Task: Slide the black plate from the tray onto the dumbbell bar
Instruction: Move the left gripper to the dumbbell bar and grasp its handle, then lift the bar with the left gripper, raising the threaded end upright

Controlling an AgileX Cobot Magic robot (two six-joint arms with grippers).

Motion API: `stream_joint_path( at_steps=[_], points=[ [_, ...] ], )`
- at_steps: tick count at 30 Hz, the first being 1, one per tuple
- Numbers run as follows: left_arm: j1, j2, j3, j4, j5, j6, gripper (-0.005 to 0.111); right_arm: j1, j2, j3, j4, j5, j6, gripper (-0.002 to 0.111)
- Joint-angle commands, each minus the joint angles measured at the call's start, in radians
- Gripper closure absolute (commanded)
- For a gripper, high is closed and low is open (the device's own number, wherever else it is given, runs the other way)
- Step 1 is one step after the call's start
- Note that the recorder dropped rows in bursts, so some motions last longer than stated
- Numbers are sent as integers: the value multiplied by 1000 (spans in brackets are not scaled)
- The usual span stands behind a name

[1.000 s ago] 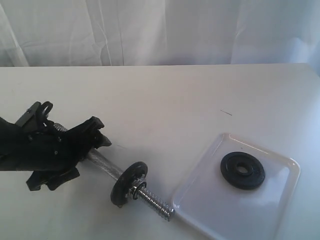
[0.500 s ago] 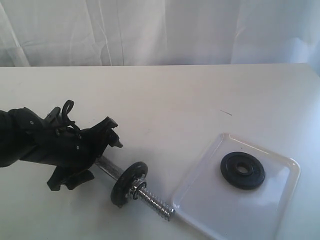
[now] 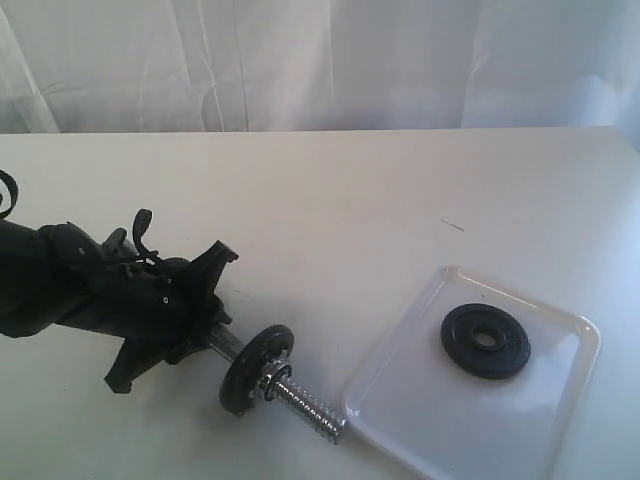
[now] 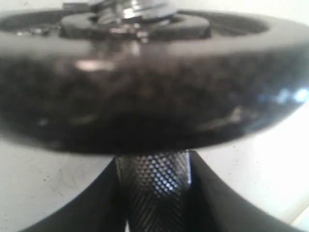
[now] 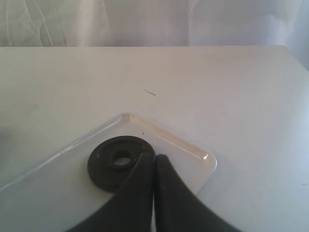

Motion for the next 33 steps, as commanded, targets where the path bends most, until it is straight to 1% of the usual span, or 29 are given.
stream_joint_path(
  at_steps=[1, 3, 5, 8, 14, 19, 29, 33],
  points=[
    [-5, 1, 8, -2, 44, 6, 88, 0, -6, 1, -2, -8, -6, 108],
    [-5, -5, 8, 33, 58, 7, 103, 0, -6, 1, -2, -8, -6, 108],
    [-5, -16, 8, 64, 65, 9, 107, 0, -6, 1, -2, -8, -6, 108],
    [-5, -54, 8, 115, 61, 13, 107, 0, -6, 1, -2, -8, -6, 108],
    [-5, -120, 8, 140, 39, 188, 107, 0, -6, 1, -2, -8, -6, 108],
    [-5, -152, 8, 148, 26, 188, 107, 0, -6, 1, -2, -8, -6, 108],
    [-5, -195, 8, 234, 22, 192, 107, 0, -6, 1, -2, -6, -6, 108],
    [-5, -221, 8, 239, 5, 246, 107, 0, -6, 1, -2, -6, -6, 108]
  ],
)
